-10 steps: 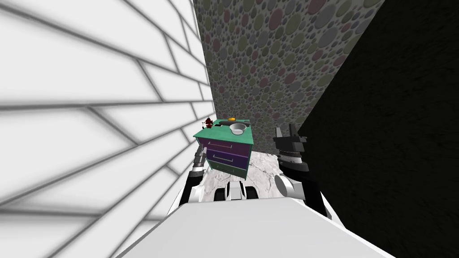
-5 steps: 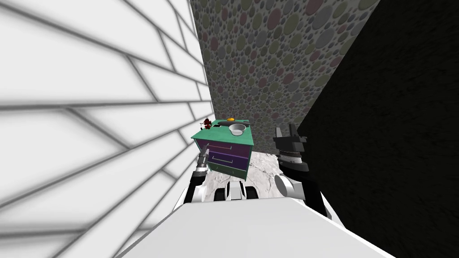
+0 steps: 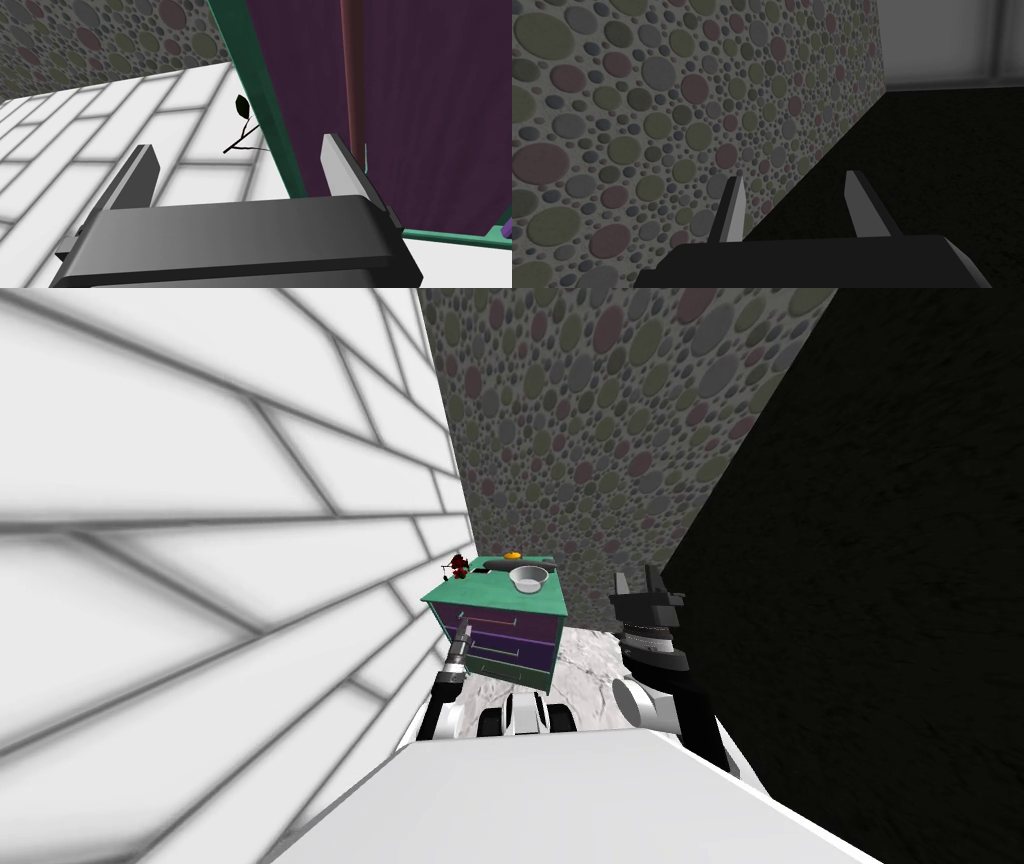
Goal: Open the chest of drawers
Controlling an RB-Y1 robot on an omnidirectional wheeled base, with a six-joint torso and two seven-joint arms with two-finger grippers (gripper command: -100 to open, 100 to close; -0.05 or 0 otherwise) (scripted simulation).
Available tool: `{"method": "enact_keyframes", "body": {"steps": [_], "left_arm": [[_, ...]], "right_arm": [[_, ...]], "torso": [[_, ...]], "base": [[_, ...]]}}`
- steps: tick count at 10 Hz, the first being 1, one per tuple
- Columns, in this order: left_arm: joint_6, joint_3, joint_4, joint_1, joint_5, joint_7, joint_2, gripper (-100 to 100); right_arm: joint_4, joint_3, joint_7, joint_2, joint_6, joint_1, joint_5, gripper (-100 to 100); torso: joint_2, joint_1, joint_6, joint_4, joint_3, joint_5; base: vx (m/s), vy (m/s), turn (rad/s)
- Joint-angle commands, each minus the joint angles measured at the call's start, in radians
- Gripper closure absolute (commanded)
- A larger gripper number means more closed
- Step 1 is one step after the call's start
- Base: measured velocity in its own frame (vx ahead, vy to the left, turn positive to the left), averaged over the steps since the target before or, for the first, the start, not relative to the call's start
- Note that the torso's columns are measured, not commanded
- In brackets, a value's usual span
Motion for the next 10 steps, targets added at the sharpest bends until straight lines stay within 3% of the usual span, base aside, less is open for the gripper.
{"method": "enact_keyframes", "body": {"steps": [1,8,9,10], "left_arm": [[-0.011,-0.011,0.067,-0.018,-0.014,-0.011,0.007,-100],[-0.024,-0.033,0.216,-0.063,-0.046,-0.032,0.025,-100],[-0.028,-0.029,0.207,-0.059,-0.041,-0.027,0.027,-100],[-0.047,-0.017,0.261,-0.109,-0.033,-0.021,0.035,-100]], "right_arm": [[0.000,0.000,0.000,0.000,0.000,0.000,0.000,0],[0.000,0.000,0.000,0.000,0.000,0.000,0.000,0],[0.000,0.000,0.000,0.000,0.000,0.000,0.000,0],[0.000,0.000,0.000,0.000,0.000,0.000,0.000,0]], "torso": [[0.000,0.000,0.000,0.000,0.000,0.000],[0.000,0.000,0.000,0.000,0.000,0.000],[0.000,0.000,0.000,0.000,0.000,0.000],[0.001,0.000,0.000,0.000,0.000,0.000]], "base": [[0.041,0.025,-0.067],[0.035,0.019,-0.051],[0.016,0.008,-0.011],[-0.049,-0.002,-0.015]]}}
